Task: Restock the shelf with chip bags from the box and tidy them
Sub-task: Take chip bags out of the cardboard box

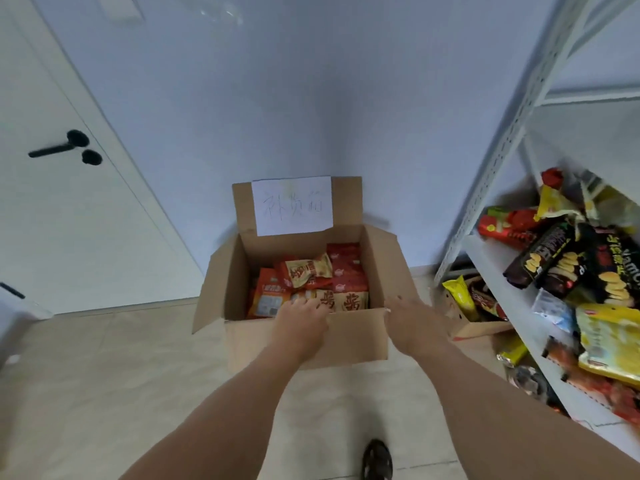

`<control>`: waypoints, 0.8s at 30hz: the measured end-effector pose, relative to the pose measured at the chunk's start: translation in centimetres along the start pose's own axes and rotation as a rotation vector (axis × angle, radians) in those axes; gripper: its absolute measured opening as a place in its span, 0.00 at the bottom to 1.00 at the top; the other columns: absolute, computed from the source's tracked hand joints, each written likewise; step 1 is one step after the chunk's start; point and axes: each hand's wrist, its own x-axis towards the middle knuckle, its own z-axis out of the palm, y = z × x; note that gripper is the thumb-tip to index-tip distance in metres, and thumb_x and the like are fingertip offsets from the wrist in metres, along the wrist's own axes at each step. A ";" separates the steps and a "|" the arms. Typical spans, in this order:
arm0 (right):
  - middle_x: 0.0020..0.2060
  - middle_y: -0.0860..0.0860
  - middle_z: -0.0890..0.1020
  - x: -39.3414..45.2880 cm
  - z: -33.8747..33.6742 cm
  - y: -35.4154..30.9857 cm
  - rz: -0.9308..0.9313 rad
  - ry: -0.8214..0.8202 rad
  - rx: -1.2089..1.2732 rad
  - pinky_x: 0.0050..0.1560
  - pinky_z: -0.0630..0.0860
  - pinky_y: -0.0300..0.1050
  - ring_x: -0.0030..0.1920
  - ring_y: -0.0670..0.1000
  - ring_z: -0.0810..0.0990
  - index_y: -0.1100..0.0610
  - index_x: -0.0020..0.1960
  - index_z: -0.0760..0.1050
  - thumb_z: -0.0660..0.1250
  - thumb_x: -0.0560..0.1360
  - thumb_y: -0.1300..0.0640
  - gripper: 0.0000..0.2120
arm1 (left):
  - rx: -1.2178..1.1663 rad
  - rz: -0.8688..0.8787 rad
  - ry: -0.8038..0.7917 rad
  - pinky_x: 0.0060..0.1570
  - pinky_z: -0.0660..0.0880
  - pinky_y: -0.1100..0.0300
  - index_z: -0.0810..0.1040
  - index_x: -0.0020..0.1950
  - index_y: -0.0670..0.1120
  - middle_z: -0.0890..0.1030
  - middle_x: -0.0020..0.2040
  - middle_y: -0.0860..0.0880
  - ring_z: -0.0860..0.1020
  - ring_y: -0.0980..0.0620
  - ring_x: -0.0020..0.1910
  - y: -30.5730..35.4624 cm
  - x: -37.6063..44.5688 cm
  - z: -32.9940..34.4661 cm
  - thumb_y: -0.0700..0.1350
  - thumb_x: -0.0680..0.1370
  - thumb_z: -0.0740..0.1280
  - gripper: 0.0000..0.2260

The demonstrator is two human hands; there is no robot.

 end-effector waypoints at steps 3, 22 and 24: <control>0.55 0.53 0.80 5.9 2.0 -1.5 0.044 -0.037 0.202 0.48 0.70 0.48 0.56 0.58 0.78 0.54 0.55 0.74 0.56 0.82 0.54 0.09 | -0.085 -0.096 -0.010 0.55 0.74 0.55 0.77 0.62 0.49 0.80 0.60 0.50 0.78 0.49 0.59 -3.4 3.3 2.9 0.51 0.85 0.56 0.13; 0.62 0.56 0.80 32.2 24.4 -4.4 0.488 -0.492 0.709 0.60 0.73 0.49 0.63 0.59 0.77 0.58 0.70 0.71 0.64 0.81 0.47 0.22 | -0.824 -0.920 -0.445 0.53 0.73 0.55 0.73 0.71 0.47 0.79 0.63 0.47 0.77 0.48 0.58 -16.5 22.1 28.1 0.55 0.83 0.63 0.19; 0.62 0.54 0.80 33.4 26.7 -6.5 0.457 -0.540 0.755 0.58 0.72 0.48 0.63 0.57 0.77 0.56 0.70 0.72 0.64 0.81 0.47 0.21 | -0.827 -0.983 -0.460 0.58 0.74 0.52 0.71 0.74 0.46 0.75 0.68 0.45 0.76 0.45 0.63 -17.7 23.1 31.1 0.55 0.83 0.63 0.22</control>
